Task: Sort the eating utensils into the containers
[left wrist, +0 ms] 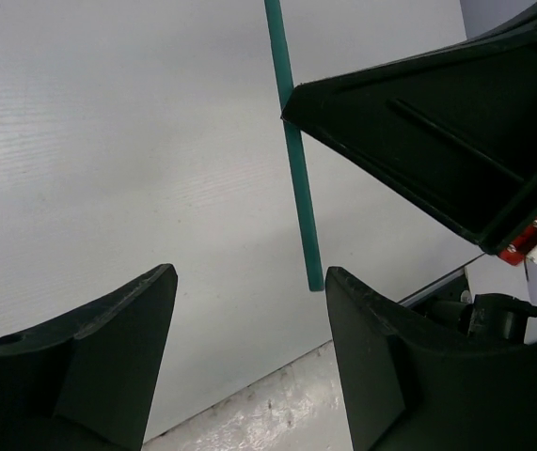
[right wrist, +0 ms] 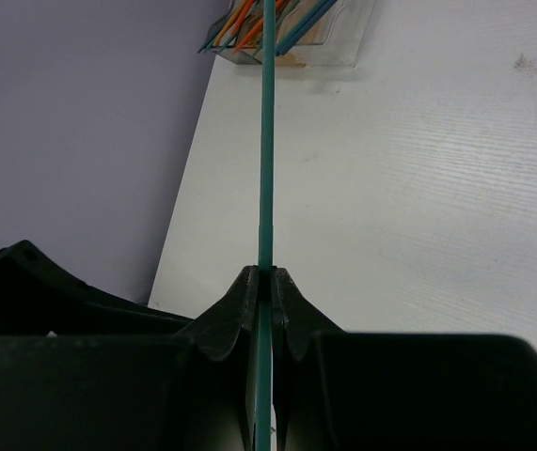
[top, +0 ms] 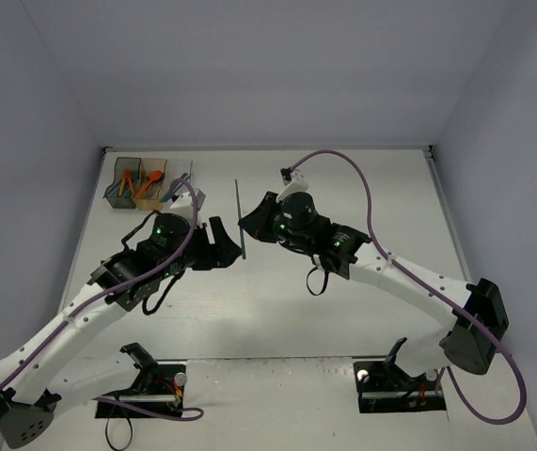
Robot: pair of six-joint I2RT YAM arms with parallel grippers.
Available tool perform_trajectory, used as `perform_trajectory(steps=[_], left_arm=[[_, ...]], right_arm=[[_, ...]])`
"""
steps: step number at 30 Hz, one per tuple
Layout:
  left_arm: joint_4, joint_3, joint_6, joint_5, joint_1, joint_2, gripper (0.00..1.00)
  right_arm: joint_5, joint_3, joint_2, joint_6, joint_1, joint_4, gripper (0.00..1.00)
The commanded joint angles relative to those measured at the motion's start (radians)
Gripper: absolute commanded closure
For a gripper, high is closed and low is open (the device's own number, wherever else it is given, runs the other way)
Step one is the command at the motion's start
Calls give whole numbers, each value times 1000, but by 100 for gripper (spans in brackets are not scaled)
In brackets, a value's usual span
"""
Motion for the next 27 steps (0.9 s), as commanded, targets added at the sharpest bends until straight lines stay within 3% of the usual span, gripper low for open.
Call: perform_trajectory(steps=[1,9,11,12,15,21,23,25,27], left_arm=[[180,0,-65,61,-5,42,39],[230,-11,-81,76,-5,88,42],[248,-19,-85,78,-5,102,51],[250,-19,-85,78,-5,116,63],[250,-21,-89,80,-3,133,80],[241,-41,-91,64,-4,135,99],[236,-40,-90,54,-3,138,100],[211,-31,-82,37,-3,143,100],[163,-14,-68,18,-1,152,100]], right_arm=[[41,-1,-53,12,8,104,100],[41,-21,-65,21,8,122,100],[42,-23,-63,21,10,126,100],[43,-27,-63,21,10,126,100],[49,-33,-65,19,10,129,100],[55,-36,-59,-1,10,129,100],[57,-37,-57,-10,10,129,100],[63,-36,-55,-32,8,127,82],[62,-31,-56,-68,2,126,55]])
